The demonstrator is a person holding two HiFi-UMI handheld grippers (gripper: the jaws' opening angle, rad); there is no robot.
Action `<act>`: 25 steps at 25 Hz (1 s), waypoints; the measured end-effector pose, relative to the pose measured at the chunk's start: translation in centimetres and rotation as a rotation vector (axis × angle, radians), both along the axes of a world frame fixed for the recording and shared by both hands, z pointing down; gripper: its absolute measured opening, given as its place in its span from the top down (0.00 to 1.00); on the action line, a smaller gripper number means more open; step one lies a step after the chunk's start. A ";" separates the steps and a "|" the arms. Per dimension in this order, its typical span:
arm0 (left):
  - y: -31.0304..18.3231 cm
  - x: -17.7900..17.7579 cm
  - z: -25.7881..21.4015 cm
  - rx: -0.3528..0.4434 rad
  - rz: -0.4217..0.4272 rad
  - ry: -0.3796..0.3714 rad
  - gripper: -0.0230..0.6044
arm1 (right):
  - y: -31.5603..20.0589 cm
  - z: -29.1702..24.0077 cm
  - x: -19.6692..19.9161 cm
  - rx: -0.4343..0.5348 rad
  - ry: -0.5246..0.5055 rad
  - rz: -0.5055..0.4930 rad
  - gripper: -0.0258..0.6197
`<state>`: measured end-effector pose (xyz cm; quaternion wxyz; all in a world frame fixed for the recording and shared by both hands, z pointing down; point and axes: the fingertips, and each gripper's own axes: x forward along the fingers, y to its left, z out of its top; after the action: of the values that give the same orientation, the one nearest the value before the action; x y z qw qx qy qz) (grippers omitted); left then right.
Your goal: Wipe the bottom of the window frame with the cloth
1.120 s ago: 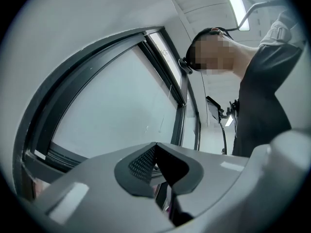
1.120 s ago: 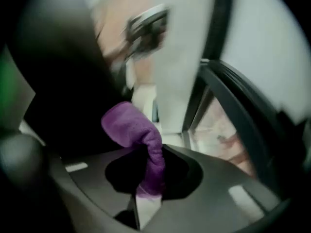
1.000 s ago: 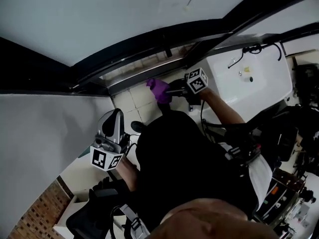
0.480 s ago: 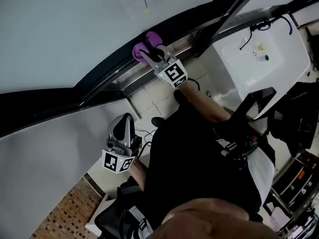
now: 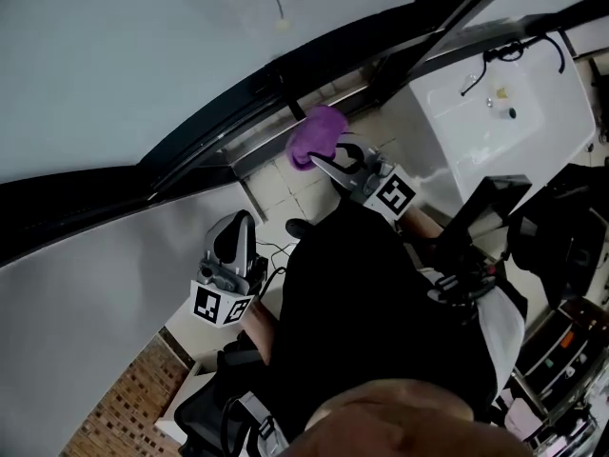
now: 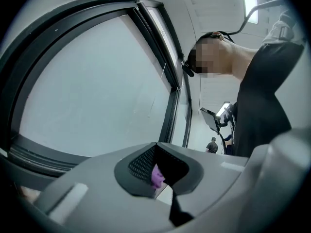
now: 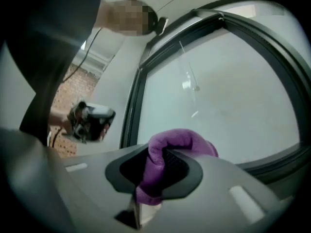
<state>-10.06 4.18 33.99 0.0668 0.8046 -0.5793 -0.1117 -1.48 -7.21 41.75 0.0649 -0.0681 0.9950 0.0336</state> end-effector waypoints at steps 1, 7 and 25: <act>-0.2 -0.2 0.1 0.003 0.002 0.003 0.96 | -0.5 -1.1 0.6 0.001 0.029 0.018 0.86; -0.5 0.3 -0.8 0.035 0.011 0.003 0.96 | -12.5 -4.0 -7.9 0.087 0.335 0.218 0.86; -2.4 1.4 -0.8 -0.005 0.036 -0.015 0.96 | -8.4 -0.4 2.8 -0.632 -0.016 -0.138 0.86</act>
<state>-8.62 1.79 33.21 0.0665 0.8156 -0.5655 -0.1032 1.36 -15.65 41.34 0.0506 -0.0178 0.9579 -0.2820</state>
